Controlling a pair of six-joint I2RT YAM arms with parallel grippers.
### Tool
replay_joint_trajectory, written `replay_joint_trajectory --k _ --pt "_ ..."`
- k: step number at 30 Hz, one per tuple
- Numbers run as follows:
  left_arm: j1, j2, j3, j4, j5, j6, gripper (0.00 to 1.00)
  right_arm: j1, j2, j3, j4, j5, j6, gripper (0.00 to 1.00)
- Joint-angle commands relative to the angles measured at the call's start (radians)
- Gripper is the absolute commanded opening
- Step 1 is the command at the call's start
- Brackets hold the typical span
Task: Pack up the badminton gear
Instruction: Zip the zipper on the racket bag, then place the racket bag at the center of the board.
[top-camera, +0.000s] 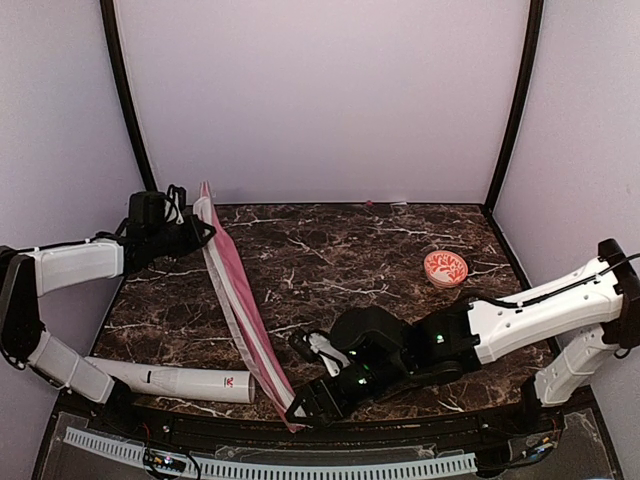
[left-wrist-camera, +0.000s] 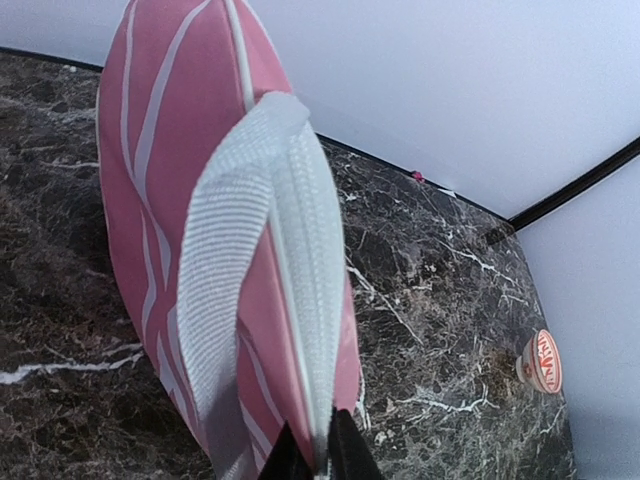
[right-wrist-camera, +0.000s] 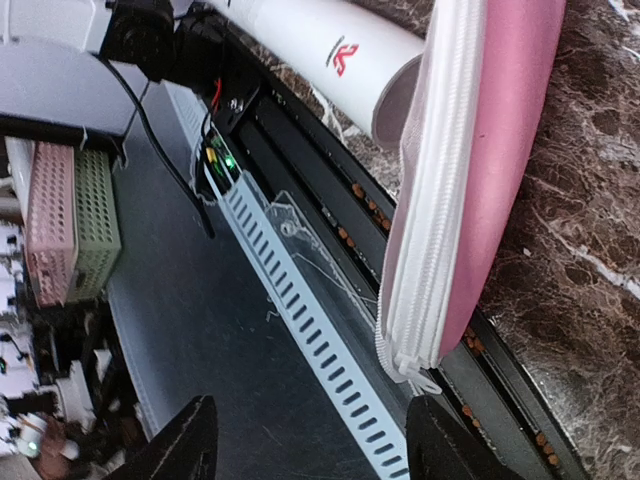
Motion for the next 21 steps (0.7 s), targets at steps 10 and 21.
replay_joint_trajectory --k 10,21 --pt "0.038 -0.194 -0.060 -0.079 0.110 0.180 0.79 -0.173 -0.172 -0.068 0.025 0.197 -0.008 0.82" --pt "0.039 -0.356 -0.081 -0.300 -0.140 0.179 0.87 -0.388 -0.268 -0.116 -0.042 0.324 -0.083 0.85"
